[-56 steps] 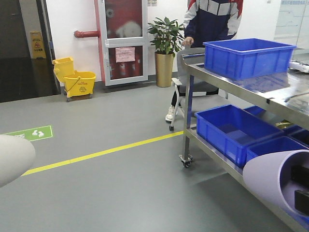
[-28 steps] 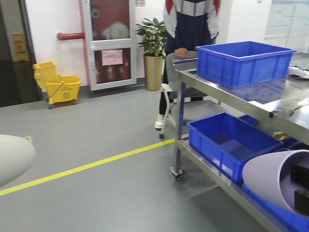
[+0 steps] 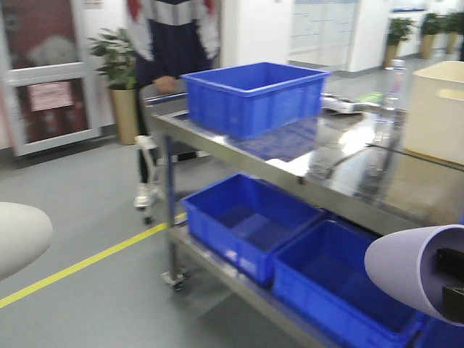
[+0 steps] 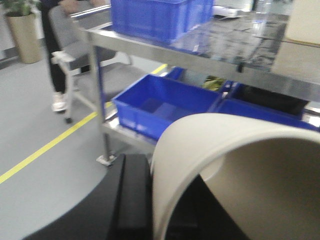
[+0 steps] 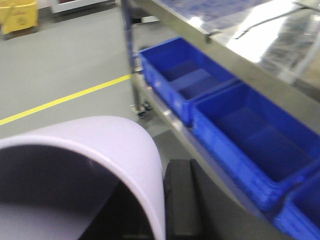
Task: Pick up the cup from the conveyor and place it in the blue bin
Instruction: 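Drive the base to the cart with the large blue bin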
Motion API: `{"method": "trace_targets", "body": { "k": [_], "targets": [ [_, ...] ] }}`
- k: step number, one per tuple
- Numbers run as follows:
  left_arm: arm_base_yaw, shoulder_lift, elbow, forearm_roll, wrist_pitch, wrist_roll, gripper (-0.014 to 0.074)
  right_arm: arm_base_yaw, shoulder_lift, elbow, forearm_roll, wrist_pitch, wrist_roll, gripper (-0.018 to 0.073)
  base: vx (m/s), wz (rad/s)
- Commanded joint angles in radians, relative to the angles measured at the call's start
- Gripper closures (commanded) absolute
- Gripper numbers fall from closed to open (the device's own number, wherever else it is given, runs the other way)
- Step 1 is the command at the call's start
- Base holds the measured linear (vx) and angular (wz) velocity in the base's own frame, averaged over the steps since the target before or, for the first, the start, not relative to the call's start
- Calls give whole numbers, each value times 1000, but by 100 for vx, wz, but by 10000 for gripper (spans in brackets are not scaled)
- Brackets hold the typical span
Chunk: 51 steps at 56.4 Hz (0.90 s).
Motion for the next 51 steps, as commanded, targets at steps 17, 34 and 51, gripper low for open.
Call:
{"method": "trace_targets", "body": {
  "k": [17,34,51],
  "targets": [
    [2,-2,-26,-31,-82,-5,603,-2,-9,-32,-4,-88,0,568,28,-69],
    [2,-2,-26,-31,-82,-5,603,-2,-9,-32,-4,-89,0,568,27,-57],
    [2,-2,-26,-31,-82,-5,603,-2,-9,-32,-4,-89,0,568,25,-51]
  ]
}}
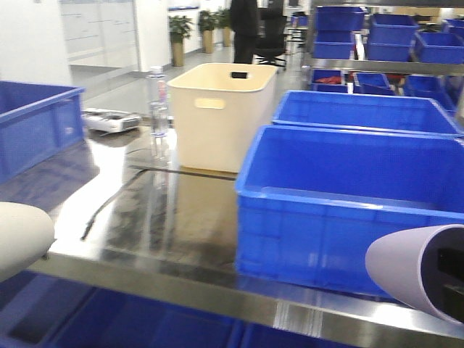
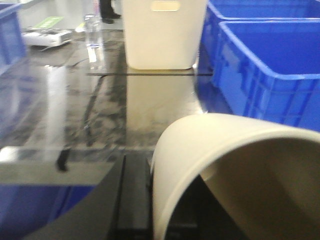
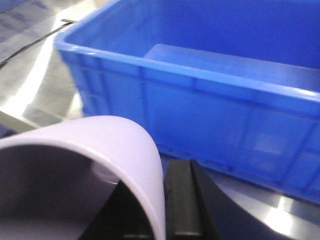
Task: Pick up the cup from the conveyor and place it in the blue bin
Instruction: 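Drive the base to the cart with the large blue bin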
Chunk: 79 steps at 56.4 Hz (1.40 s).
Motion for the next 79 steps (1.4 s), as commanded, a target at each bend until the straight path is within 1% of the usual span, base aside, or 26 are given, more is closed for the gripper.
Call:
{"method": "trace_targets", "body": {
  "k": [1,31,79],
  "targets": [
    [2,-2,-26,-31,-82,-5,603,-2,-9,-32,-4,-89,0,568,23,-44],
    [2,-2,-26,-31,-82,-5,603,-2,-9,-32,-4,-89,0,568,19,-31],
    [2,0,-26,-31,-82,-5,603,-2,-9,-32,-4,-88,0,568,6,-8]
  ]
}}
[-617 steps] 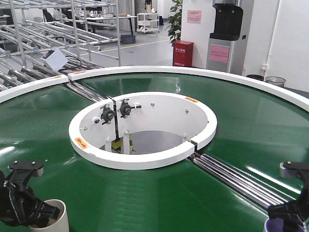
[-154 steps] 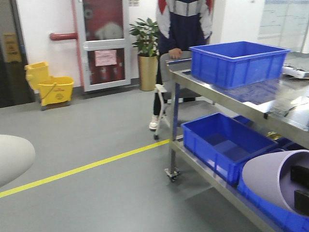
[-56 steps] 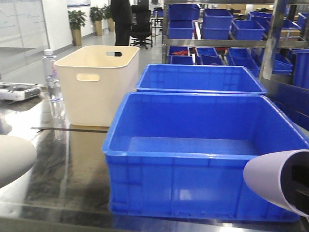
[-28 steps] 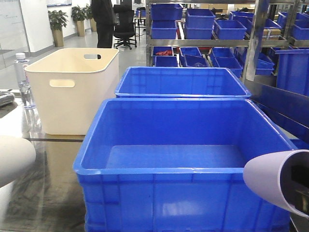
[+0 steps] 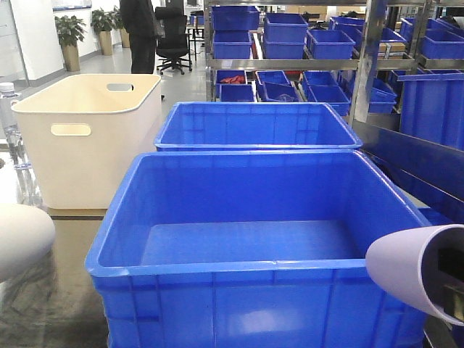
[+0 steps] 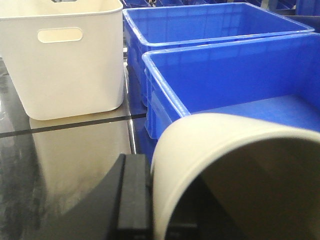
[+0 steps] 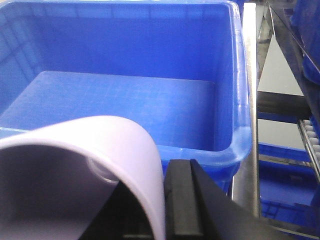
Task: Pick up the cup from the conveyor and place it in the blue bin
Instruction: 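Drive the base to the cart with the large blue bin, then extend both grippers over the blue bin and lower the cups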
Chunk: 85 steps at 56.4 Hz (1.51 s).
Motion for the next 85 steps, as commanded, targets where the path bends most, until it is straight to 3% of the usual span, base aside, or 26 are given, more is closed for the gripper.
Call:
{"method": "trace_targets", "body": {
  "k": [1,44,54,63,71,78,85],
  "targets": [
    [2,-1,-26,-31,-82,-5,603,-2,-9,-32,-4,-88,0,568,0,0],
    [2,14,-26,-33,-112,-6,603,-2,-9,-32,24,-148,-4,568,0,0],
    [1,42,-51,-122,-138,3,603,-2,3,-70,24,-226,-8,568,0,0],
    [-34,137,-176,-196,-130,210,603,-2,114,-191,35,-223,-3,568,0,0],
    [-112,282,-299,-345,-100,360,603,-2,267,-302,77,-224,-4,568,0,0],
    [-180,430,-391,-428,-47,428,603,-2,381,-359,86,-226,-4,568,0,0],
    [-220,559,-447,-469,-47,435,601,-2,448,-372,86,-228,-4,566,0,0]
  ]
}}
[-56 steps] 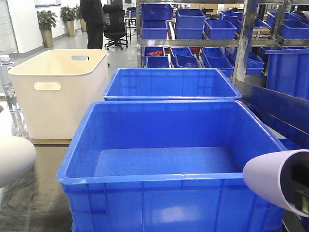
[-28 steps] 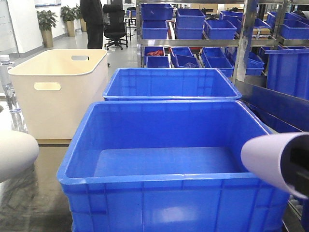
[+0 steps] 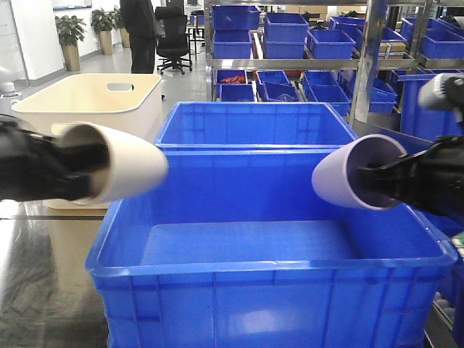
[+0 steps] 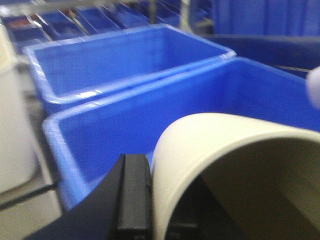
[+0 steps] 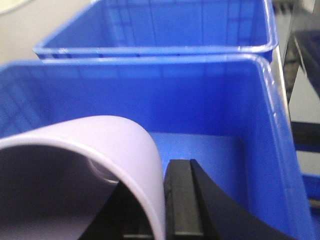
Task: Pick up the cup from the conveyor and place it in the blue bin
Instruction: 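Extend both grippers over the blue bin and lower the cups, then open both grippers to drop the cups into the blue bin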
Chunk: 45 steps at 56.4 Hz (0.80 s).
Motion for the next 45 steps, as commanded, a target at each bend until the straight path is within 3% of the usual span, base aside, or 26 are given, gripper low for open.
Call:
{"method": "trace_targets", "body": {
  "k": [1,12,20,36,45],
  "targets": [
    [-26,57,-65,-76,-44,11,601,-2,12,-44,7,-86,-1,566,0,0],
    [-32,162,-73,-72,-46,9,560,-2,41,-44,7,-81,-1,533,0,0],
    [-32,191,-73,-72,-32,8,433,-2,46,-44,0,-78,-5,461,0,0],
    [-32,192,-73,-74,-29,7,60,-2,46,-44,-2,-78,-4,166,0,0],
    [-32,174,-73,-106,-24,-5,50,-2,41,-44,-2,-79,0,52,0,0]
  ]
}}
